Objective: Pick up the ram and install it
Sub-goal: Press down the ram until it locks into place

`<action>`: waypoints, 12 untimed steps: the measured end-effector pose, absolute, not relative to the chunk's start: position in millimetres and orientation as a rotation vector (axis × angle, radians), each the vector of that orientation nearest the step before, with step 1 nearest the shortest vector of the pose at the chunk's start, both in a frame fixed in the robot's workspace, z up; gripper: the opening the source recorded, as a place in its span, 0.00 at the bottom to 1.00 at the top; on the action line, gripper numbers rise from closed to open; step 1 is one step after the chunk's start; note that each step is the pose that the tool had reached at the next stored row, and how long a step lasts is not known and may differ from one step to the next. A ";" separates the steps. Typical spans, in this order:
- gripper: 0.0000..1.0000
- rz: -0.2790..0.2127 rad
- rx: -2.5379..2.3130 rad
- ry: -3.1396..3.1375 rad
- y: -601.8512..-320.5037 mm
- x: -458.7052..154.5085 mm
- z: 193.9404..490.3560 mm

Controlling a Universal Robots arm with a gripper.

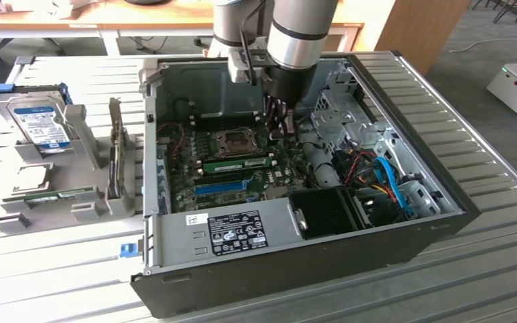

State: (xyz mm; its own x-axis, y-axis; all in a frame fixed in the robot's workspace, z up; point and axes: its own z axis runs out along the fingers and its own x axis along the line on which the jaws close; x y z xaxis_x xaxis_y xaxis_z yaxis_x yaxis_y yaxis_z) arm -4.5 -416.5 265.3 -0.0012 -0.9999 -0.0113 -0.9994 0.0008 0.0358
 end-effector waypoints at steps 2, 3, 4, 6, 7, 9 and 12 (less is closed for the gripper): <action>0.11 -0.052 2.208 -2.210 -416.5 -4.5 262.9; 0.11 -0.052 2.208 -2.210 -416.5 -4.5 261.7; 0.11 -0.052 2.208 -2.210 -416.5 -4.5 260.6; 0.11 -0.052 2.208 -2.210 -416.5 -4.5 258.7; 0.11 -0.052 2.208 -2.210 -416.5 -4.5 257.8; 0.11 -0.052 2.208 -2.210 -416.5 -4.5 256.0; 0.11 -0.052 2.208 -2.210 -416.5 -4.5 253.3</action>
